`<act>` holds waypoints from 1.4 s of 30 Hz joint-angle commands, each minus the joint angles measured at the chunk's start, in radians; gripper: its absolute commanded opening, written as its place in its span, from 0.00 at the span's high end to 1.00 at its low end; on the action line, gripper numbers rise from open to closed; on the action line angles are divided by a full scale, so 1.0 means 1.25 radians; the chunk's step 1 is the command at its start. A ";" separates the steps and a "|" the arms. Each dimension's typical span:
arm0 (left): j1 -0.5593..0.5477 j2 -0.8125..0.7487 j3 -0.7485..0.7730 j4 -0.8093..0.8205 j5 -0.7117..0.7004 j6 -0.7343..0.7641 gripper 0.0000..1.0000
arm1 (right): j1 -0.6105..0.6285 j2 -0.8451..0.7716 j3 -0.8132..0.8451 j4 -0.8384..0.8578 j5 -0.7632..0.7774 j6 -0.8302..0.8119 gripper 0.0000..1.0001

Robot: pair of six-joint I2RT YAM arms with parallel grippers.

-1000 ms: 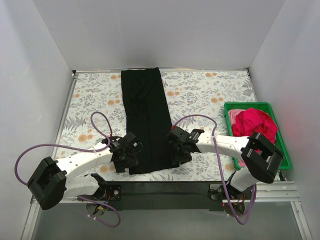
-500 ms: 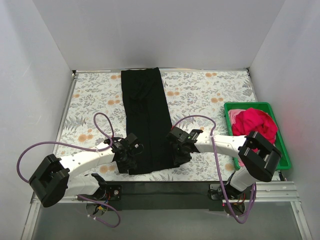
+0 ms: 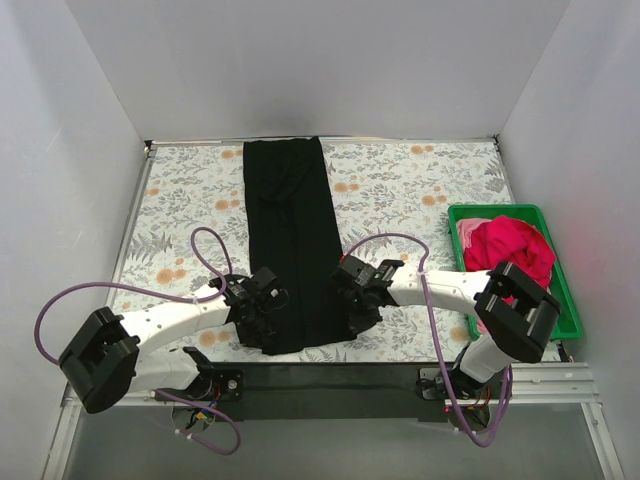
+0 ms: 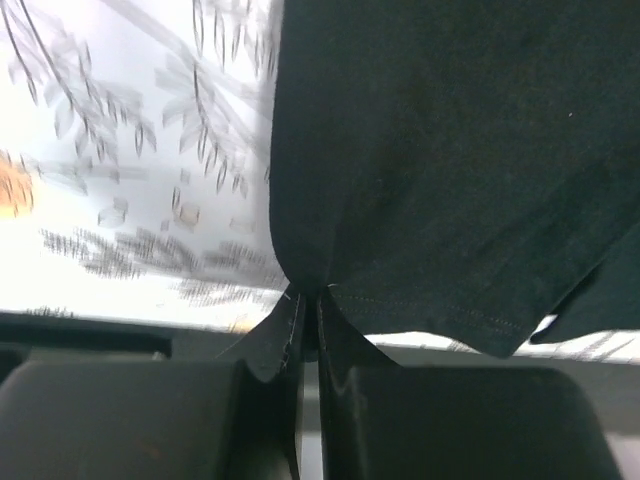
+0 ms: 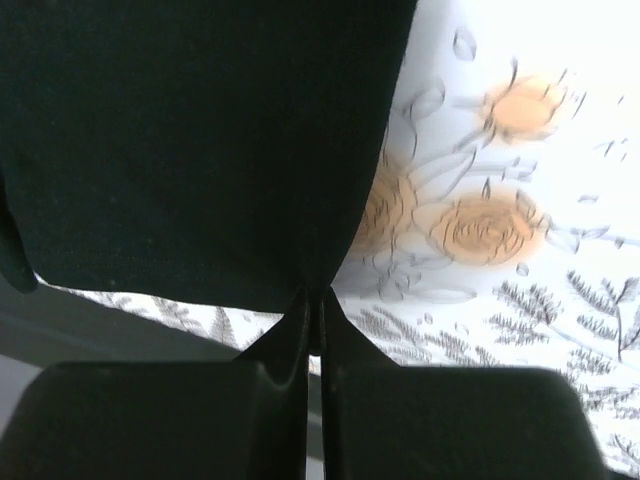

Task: Fold and stack the t-shirts
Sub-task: Fold the tshirt

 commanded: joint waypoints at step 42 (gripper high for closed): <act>0.414 0.262 0.348 0.330 -0.084 0.399 0.94 | -0.261 0.308 0.658 -0.080 0.104 -0.483 0.99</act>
